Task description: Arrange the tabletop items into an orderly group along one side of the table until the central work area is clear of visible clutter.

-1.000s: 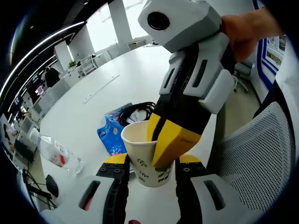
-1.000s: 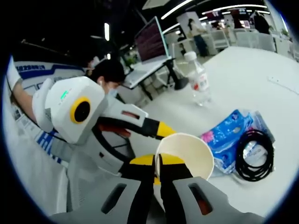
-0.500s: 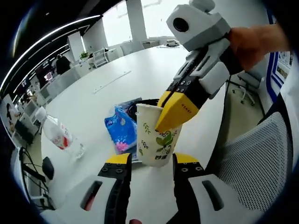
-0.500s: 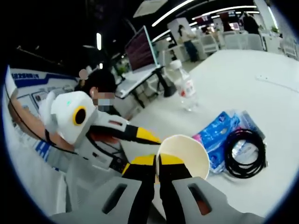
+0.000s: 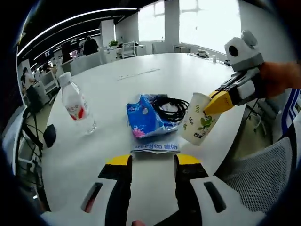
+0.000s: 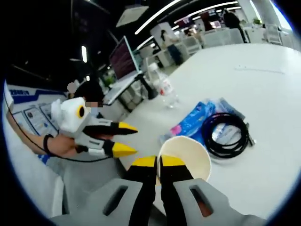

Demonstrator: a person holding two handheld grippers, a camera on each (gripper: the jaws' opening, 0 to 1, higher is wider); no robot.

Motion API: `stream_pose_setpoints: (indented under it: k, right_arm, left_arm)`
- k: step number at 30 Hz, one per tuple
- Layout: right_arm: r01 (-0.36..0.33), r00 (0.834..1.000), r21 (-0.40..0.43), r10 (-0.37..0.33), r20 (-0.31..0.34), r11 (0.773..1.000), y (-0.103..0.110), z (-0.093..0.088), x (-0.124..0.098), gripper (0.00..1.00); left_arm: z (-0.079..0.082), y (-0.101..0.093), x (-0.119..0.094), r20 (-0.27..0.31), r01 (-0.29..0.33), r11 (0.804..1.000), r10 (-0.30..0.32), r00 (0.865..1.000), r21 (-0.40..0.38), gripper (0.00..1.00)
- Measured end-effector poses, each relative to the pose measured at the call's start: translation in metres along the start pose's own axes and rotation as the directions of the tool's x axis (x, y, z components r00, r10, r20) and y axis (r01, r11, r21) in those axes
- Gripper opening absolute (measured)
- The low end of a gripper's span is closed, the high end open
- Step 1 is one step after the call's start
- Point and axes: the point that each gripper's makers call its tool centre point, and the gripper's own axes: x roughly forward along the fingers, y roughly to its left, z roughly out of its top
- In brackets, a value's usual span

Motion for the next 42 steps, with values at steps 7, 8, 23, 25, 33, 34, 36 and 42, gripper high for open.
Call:
stream_pose_setpoints:
  k: [7, 8, 23, 25, 33, 34, 36, 42]
  right_arm:
    - [0.013, 1.0, 0.007, -0.013, -0.015, 1.0, -0.005, -0.003, -0.002, 0.0]
    - [0.014, 1.0, 0.007, -0.014, -0.018, 1.0, -0.006, -0.003, -0.001, 0.0]
    - [-0.033, 0.997, -0.074, 0.028, -0.073, 0.997, 0.009, 0.019, 0.03, 0.0]
    - [-0.039, 0.996, -0.09, 0.031, -0.084, 0.995, 0.011, 0.023, 0.034, 0.0]
    - [-0.067, 0.992, -0.174, 0.047, -0.115, 0.982, 0.019, 0.056, 0.059, 0.0]
    - [-0.07, 0.992, -0.182, 0.05, -0.115, 0.981, 0.021, 0.06, 0.062, 0.0]
    - [-0.079, 0.992, -0.2, 0.056, -0.117, 0.977, 0.024, 0.07, 0.07, 0.0]
    - [-0.092, 0.989, -0.275, 0.055, -0.137, 0.957, 0.03, 0.095, 0.091, 0.0]
  left_arm:
    - [0.001, 0.017, -0.007, 0.018, -0.044, 0.997, 0.045, 0.999, -0.057, 0.36]
    - [0.0, 0.019, -0.008, 0.021, -0.053, 0.996, 0.055, 0.998, -0.068, 0.37]
    - [0.0, 0.041, -0.025, 0.059, -0.124, 0.973, 0.138, 0.989, -0.196, 0.37]
    - [-0.002, 0.044, -0.028, 0.06, -0.131, 0.97, 0.146, 0.987, -0.207, 0.38]
    - [-0.009, 0.045, -0.041, 0.061, -0.143, 0.96, 0.162, 0.985, -0.24, 0.38]
    - [-0.009, 0.046, -0.042, 0.064, -0.142, 0.96, 0.161, 0.985, -0.242, 0.38]
    - [-0.009, 0.047, -0.042, 0.07, -0.139, 0.959, 0.16, 0.985, -0.245, 0.38]
    - [-0.007, 0.048, -0.044, 0.084, -0.131, 0.96, 0.156, 0.984, -0.249, 0.39]
